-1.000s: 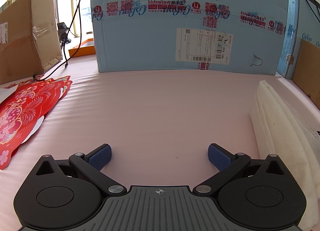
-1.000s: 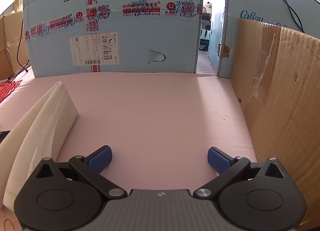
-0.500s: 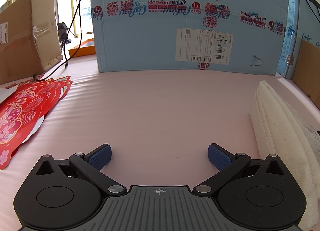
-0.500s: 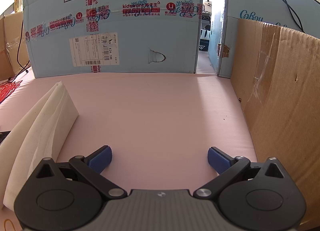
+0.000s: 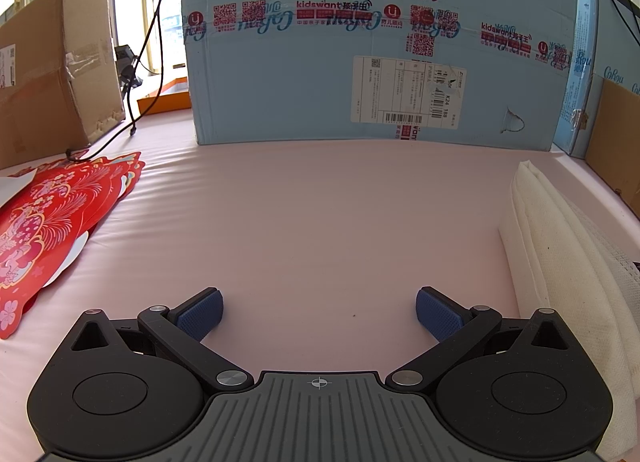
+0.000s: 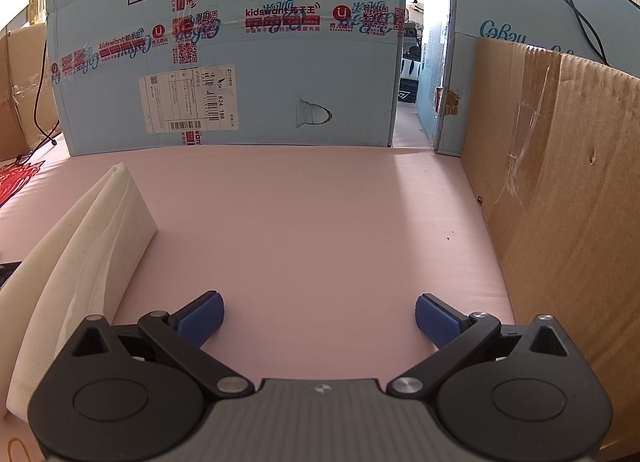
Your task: Fold shopping bag
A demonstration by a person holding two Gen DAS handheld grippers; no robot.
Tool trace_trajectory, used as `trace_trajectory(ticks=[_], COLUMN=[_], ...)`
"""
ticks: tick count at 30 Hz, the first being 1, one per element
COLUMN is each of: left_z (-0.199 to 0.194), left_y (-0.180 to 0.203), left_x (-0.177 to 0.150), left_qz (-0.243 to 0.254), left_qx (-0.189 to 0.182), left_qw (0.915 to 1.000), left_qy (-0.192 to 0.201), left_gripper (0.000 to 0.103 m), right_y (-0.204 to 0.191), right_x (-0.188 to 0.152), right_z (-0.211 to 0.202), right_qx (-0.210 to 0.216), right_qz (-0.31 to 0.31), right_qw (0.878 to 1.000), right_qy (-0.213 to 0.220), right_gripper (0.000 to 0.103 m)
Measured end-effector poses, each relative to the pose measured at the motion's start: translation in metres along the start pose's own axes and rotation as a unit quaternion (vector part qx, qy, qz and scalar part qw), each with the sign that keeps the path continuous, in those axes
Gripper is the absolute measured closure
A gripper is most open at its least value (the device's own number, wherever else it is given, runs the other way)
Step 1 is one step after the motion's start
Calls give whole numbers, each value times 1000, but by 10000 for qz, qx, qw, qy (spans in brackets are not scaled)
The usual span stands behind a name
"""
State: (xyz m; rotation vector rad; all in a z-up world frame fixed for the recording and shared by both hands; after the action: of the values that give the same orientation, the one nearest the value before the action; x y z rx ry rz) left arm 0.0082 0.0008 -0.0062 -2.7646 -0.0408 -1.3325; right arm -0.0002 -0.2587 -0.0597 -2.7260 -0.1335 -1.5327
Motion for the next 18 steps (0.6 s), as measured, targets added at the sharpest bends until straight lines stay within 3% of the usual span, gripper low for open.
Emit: trace_trajectory(ticks=[18], left_z=[0], left_y=[1], left_x=[1], left_qz=[10], left_qx=[8], left_qw=[10000], left_qy=[-2], left_gripper=[0], right_y=[2], right_x=[0], right_z=[-2], right_qx=[0], right_qz=[-1], right_qw=[10000], right_qy=[-1], right_gripper=[0])
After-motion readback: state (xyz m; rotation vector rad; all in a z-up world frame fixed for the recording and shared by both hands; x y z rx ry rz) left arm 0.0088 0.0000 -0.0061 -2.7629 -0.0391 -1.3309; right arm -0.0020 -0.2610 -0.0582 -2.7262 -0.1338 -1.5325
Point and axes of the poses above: each gripper's, at about its wrist camera, not at the fingertips, and z roughly the way its jaws point, y to its right, x to its top, the point moved 1 cm from there along z, roughly the way its jaws point, and after that the axes turned 4 degrees about x, right-handed, at the moved point
